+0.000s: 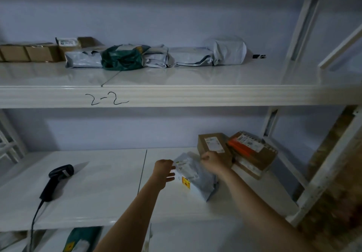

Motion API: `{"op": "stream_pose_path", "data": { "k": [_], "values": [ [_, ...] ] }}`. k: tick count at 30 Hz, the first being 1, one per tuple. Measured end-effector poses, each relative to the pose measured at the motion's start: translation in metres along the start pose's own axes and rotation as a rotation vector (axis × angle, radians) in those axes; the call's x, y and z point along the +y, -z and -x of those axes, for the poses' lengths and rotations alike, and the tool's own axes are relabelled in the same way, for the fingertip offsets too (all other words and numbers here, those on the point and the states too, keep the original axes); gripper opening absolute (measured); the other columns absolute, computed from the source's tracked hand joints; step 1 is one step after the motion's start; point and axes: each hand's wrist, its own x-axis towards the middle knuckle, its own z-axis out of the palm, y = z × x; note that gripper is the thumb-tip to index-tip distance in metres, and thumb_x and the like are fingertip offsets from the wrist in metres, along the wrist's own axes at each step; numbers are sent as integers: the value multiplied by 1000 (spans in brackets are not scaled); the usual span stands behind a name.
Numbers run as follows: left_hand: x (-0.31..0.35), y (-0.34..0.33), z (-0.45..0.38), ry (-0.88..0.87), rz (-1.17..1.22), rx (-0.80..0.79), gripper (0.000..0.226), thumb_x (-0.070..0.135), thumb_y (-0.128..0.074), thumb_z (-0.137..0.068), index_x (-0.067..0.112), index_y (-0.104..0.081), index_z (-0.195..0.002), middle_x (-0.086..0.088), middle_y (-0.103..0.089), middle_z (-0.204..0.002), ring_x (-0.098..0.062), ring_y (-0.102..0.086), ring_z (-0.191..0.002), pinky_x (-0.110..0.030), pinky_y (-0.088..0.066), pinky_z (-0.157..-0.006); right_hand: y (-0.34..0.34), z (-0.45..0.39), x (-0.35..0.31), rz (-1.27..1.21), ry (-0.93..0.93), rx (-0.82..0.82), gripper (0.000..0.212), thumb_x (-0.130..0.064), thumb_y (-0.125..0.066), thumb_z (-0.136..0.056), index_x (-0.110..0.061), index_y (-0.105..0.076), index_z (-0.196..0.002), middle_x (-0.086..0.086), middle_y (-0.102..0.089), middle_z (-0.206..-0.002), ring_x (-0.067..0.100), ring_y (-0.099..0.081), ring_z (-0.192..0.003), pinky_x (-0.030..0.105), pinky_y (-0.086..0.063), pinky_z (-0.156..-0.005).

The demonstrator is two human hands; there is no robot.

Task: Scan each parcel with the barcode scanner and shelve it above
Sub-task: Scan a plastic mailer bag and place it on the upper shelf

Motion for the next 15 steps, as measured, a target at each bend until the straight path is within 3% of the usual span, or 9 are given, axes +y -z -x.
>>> {"op": "stream_pose_path", "data": {
  "k": [2,8,11,13,15],
  "values": [
    [-5,10,-23,50,9,-17,18,16,-51,-98,2,-55,-108,-18,-61,-110,-37,-58,-96,-45,-51,-87,-12,-20,2,10,-35,-37,29,-16,-47,-102,1,-62,-121,24,-63,-124,35,-62,-113,44,-50,-99],
    [-25,21,-77,227,164,-114,15,15,-51,-99,3,-55,-106,-21,-52,-119,-36,-55,-97,-51,-47,-89,-45,-68,6,-67,-58,84,21,-4,-49,-100,1,-63,-113,17,-65,-107,27,-64,-97,38,-53,-80],
    [-31,15,-95,271,154,-139,13,14,-51,-98,7,-59,-91,-17,-50,-122,-34,-49,-110,-48,-46,-85,-55,-87,11,-36,-64,16,13,-3,-49,-99,-6,-60,-92,12,-61,-92,24,-58,-91,30,-44,-73],
    [-34,14,-107,305,145,-165,18,14,-53,-96,4,-60,-109,-20,-46,-130,-35,-46,-109,-47,-45,-84,-62,-99,16,-15,-82,-49,8,-9,-50,-100,-9,-57,-104,11,-60,-104,25,-60,-99,31,-46,-76],
    [-37,14,-117,357,134,-174,47,16,-59,-92,0,-47,-135,-24,-41,-136,-36,-45,-105,-47,-46,-79,-68,-110,23,35,-108,-108,24,-16,-49,-101,-8,-54,-124,12,-60,-120,27,-60,-109,32,-51,-79]
  ]
}}
